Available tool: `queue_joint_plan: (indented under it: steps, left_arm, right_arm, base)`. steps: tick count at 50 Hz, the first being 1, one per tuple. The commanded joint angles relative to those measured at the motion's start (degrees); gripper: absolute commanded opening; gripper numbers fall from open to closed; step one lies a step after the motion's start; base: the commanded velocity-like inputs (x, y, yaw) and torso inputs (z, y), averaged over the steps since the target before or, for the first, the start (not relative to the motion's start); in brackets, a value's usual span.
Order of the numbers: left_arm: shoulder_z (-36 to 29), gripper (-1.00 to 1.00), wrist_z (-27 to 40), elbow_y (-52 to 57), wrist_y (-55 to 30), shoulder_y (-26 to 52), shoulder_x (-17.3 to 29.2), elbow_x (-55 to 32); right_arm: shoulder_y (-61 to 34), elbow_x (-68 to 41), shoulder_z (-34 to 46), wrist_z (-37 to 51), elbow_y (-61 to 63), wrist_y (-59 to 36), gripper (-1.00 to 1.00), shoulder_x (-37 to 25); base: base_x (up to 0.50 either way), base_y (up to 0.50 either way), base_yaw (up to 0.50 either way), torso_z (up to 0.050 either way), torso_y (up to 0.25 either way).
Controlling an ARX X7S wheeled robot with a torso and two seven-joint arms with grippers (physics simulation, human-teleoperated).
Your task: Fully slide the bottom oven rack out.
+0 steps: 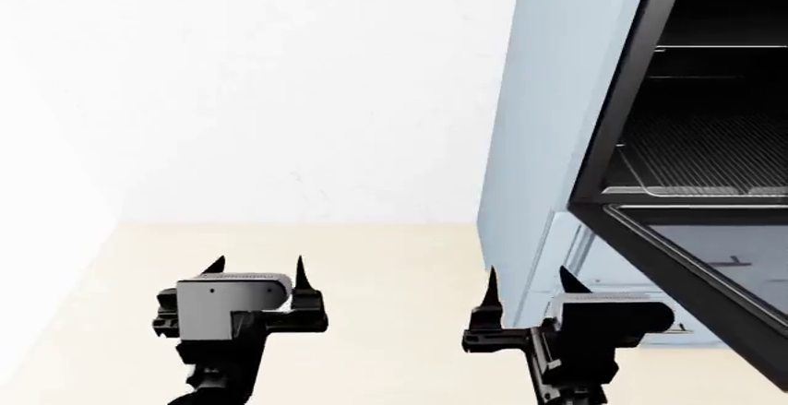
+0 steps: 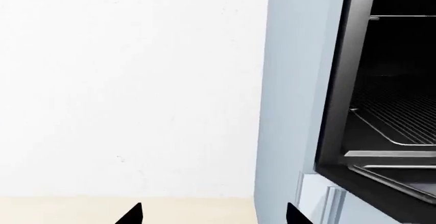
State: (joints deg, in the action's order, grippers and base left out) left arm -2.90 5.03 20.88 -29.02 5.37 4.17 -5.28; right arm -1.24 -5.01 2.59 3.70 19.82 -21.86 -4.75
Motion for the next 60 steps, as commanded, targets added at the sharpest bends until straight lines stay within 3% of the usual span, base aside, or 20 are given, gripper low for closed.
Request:
queue_joint_plan:
  steps: [1,5,6,8,10,12,15,17,19,20,26,36,45,60]
  left_arm:
    - [2.08,1.0,0.75,21.71,-41.8,15.95,1.67,-6.76]
    - [5.32,1.0,0.12,29.47,-60.44,24.97,2.57,-9.55]
    - [6.88,1.0,3.77,28.76,-60.96,26.16,4.27,-15.76]
    - [12.45,1.0,20.96,24.04,-60.95,30.77,11.5,-32.94]
    - [13.28,1.0,38.14,19.54,-60.82,35.45,15.65,-50.13]
    - [12.36,1.0,54.75,17.03,-60.3,38.6,17.99,-67.32]
    - [9.91,1.0,64.43,13.38,-58.05,43.48,22.12,-93.1]
    - [7.65,1.0,69.06,11.16,-56.13,47.61,25.45,-99.29]
    - [5.31,1.0,72.61,9.32,-54.32,51.67,28.85,-104.29]
    - [3.96,1.0,74.08,8.45,-53.5,53.77,30.52,-106.72]
    - [-2.73,1.0,78.26,3.85,-51.27,66.12,36.81,-114.75]
    - [-8.49,1.0,80.28,-0.74,-49.16,74.22,41.84,-120.38]
    - [-14.48,1.0,81.56,-4.77,-46.66,82.7,44.43,-126.25]
    - [-25.51,1.0,83.67,-3.66,-32.5,92.14,46.96,-139.16]
  right_arm:
    - [-7.86,-8.06,-5.69,1.43,29.35,-37.6,1.0,-3.06]
    - [-16.77,-12.04,-10.39,1.1,36.91,-53.49,1.0,-3.37]
    - [-19.13,-13.08,-11.63,0.76,38.3,-57.12,1.0,-3.16]
    - [-23.01,-15.52,-13.29,1.16,40.08,-62.44,1.0,-3.31]
    - [-26.65,-25.36,-16.68,6.77,40.15,-66.16,1.0,-5.0]
    - [-29.49,-40.42,-21.06,16.32,39.11,-68.11,1.0,-8.1]
    - [-37.37,-66.21,-25.39,42.11,30.33,-67.88,1.0,-16.29]
    - [-42.51,-83.4,-21.83,59.29,25.24,-64.01,1.0,-21.79]
    - [-46.94,-100.58,-17.93,66.32,22.19,-60.29,1.0,-26.29]
    - [-48.98,-103.57,-16.17,68.39,20.93,-58.92,1.0,-28.2]
    - [-58.04,-113.25,-8.84,74.88,16.56,-53.9,1.0,-35.49]
    - [-75.07,-125.88,4.98,81.17,10.81,-48.84,1.0,-41.89]
    - [-90.34,-135.02,17.69,84.52,4.73,-45.88,1.0,-44.59]
    - [-101.84,-141.29,27.03,85.02,1.76,-41.45,1.0,-47.7]
  base:
    - [0.0,0.0,0.0,0.05,0.0]
    - [0.0,0.0,0.0,0.05,0.0]
    - [0.0,0.0,0.0,0.05,0.0]
    - [0.0,0.0,0.0,0.05,0.0]
    - [0.0,0.0,0.0,0.05,0.0]
    - [0.0,0.0,0.0,0.05,0.0]
    - [0.0,0.0,0.0,0.05,0.0]
    - [0.0,0.0,0.0,0.05,0.0]
    - [0.0,0.0,0.0,0.05,0.0]
    - [0.0,0.0,0.0,0.05,0.0]
    - [0.0,0.0,0.0,0.05,0.0]
    - [0.0,0.0,0.0,0.05,0.0]
    - [0.0,0.0,0.0,0.05,0.0]
    - [0.0,-0.15,0.0,0.031,0.0]
